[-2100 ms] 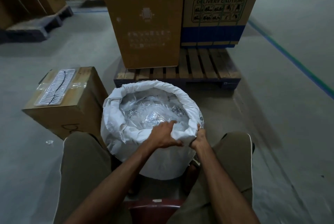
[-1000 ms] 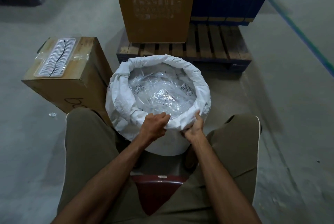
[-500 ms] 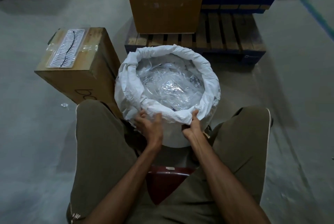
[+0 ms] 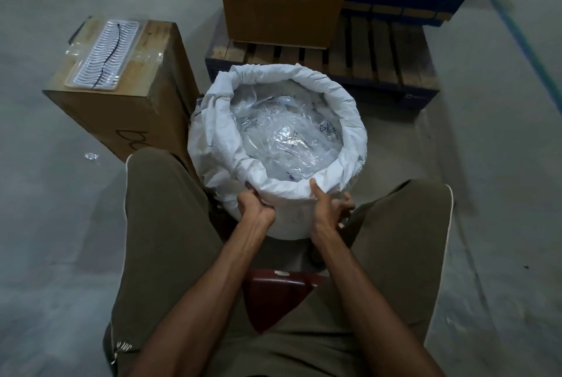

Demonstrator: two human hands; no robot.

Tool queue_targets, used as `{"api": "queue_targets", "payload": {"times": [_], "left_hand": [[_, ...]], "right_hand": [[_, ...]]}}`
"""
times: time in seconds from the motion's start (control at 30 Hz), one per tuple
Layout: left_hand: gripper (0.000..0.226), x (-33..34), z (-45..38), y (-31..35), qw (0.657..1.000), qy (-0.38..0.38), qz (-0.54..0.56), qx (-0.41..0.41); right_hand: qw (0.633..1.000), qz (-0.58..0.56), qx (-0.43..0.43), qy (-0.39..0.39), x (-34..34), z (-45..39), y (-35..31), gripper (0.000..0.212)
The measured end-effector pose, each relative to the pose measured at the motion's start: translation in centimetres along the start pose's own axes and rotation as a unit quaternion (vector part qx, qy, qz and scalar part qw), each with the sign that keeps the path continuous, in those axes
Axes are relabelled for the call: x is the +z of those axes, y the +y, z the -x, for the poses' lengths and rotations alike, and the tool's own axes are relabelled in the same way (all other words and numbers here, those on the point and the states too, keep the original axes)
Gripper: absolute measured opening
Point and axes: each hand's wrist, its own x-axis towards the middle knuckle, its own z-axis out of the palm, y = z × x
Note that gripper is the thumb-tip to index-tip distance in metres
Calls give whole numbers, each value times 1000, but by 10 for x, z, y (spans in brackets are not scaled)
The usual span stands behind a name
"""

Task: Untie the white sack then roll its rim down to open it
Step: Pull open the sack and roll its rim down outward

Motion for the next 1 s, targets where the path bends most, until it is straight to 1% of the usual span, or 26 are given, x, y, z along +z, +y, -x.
{"api": "queue_targets", "payload": {"times": [0.03,0.07,0.1,0.13,0.17,0.2,0.23,0.27,0.33,0.37,0.4,0.43,0.47,0.53,0.57,0.6,0.63,0.7,0.73,0.77,0.8,0.83,0.87,0.93,0.97,1.0], "left_hand": [[46,-1,2,0,1000,-9,15,-14],[50,0,4,1,999,-17,27,-17],[50,0,10,2,999,-20,31,-13],[50,1,15,3,999,-26,35,-1],[50,1,16,2,999,-36,37,14],[52,-1,14,1,998,-50,37,23],[52,-3,15,0,997,-61,37,24],[50,-7,15,2,997,-65,35,26],[45,-9,9,6,995,-93,-13,19],[43,-9,7,8,995,-93,-41,18],[39,-10,1,11,993,-83,-83,30],[36,-11,-4,14,989,-71,-124,46],[36,-13,-7,17,981,-55,-168,73],[53,-20,-15,22,953,-8,-267,143],[59,-23,-14,24,928,12,-320,191],[60,-23,-12,27,906,17,-353,235],[60,-20,-10,28,897,8,-362,255],[63,-10,-13,34,909,2,-335,247],[60,-7,-24,37,912,7,-329,244],[51,-3,-31,43,918,4,-323,231],[36,-1,-44,47,928,5,-303,218],[24,0,-54,50,939,11,-278,201],[16,1,-59,53,950,20,-250,189],[4,1,-62,56,974,17,-161,156],[13,1,-59,56,985,7,-118,128],[22,1,-59,56,991,-13,-83,101]], "right_hand": [[993,57,-100,10,-6,6,2,99],[968,126,-216,-11,-12,11,2,101],[922,210,-320,-61,-17,13,-1,101],[858,305,-394,-126,-19,14,-6,99],[782,404,-438,-182,-18,10,-9,97],[713,482,-458,-222,-14,8,-12,93],[660,535,-467,-244,-8,2,-13,87],[623,569,-474,-252,-2,0,-17,78],[586,586,-501,-249,10,-8,-21,57],[580,579,-519,-242,14,-12,-23,47],[582,571,-532,-229,16,-14,-25,38],[582,562,-546,-217,17,-16,-26,32],[573,563,-557,-209,17,-15,-25,31],[546,571,-585,-183,20,-14,-18,31],[539,570,-598,-165,22,-15,-12,31],[538,567,-605,-152,25,-16,-7,32],[538,560,-614,-142,27,-16,-2,32],[532,548,-633,-125,28,-15,2,31],[531,544,-638,-123,27,-14,2,32],[532,542,-639,-126,26,-12,2,33],[536,540,-634,-137,25,-11,0,34],[545,542,-619,-163,23,-12,-3,35],[558,543,-598,-192,21,-13,-7,37],[599,537,-539,-250,17,-14,-14,50],[626,520,-516,-266,17,-12,-17,55],[652,508,-496,-266,19,-10,-20,59]]}}
